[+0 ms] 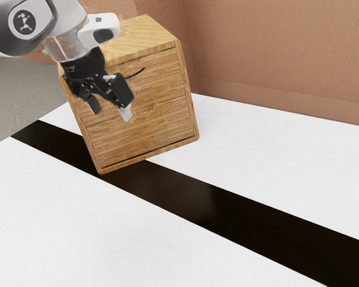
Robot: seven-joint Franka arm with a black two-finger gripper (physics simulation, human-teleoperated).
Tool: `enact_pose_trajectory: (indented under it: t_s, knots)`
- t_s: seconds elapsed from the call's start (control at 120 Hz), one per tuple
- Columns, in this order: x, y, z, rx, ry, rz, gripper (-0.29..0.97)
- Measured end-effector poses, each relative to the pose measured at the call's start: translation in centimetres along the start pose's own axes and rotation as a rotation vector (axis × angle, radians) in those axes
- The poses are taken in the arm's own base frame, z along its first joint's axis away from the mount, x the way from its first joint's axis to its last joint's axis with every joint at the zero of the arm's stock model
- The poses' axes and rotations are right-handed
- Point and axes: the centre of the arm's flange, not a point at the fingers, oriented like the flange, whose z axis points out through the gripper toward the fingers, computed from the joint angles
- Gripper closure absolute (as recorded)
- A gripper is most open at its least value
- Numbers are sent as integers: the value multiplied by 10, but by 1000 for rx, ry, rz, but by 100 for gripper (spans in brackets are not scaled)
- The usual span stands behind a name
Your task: Pull the drawer handle with one arm to open the drawer
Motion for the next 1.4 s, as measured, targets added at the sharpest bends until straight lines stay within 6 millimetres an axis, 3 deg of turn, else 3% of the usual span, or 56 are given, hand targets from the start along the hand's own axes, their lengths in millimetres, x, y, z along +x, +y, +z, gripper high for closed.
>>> enact_pose_trajectory:
  t_s: [0.1,0.142,0.192,0.25,0.333,0.383,0.442,0.517,0.558,0.617,0.725,0.875,0.983,1.108,1.283,1.4]
  knots:
    - [-9,-78,-4,27,4,-127,2]
    - [-13,-96,-5,33,5,-155,2]
    - [-15,-103,-6,36,5,-161,2]
    - [-13,-96,-5,33,5,-140,2]
    - [-8,-70,-9,26,15,-80,2]
    - [-9,-52,-46,29,80,-44,2]
    - [-27,-34,-104,23,181,-4,2]
    - [-30,-7,-120,55,200,49,2]
    - [-24,1,-113,85,184,68,2]
    - [-7,-2,-96,148,176,97,2]
    - [20,-22,-75,253,188,167,2]
    - [33,-52,-67,357,196,240,2]
    - [54,-68,-33,396,160,294,2]
    - [53,-38,0,402,151,438,2]
    - [45,15,9,434,207,626,2]
    - [46,38,25,445,221,713,2]
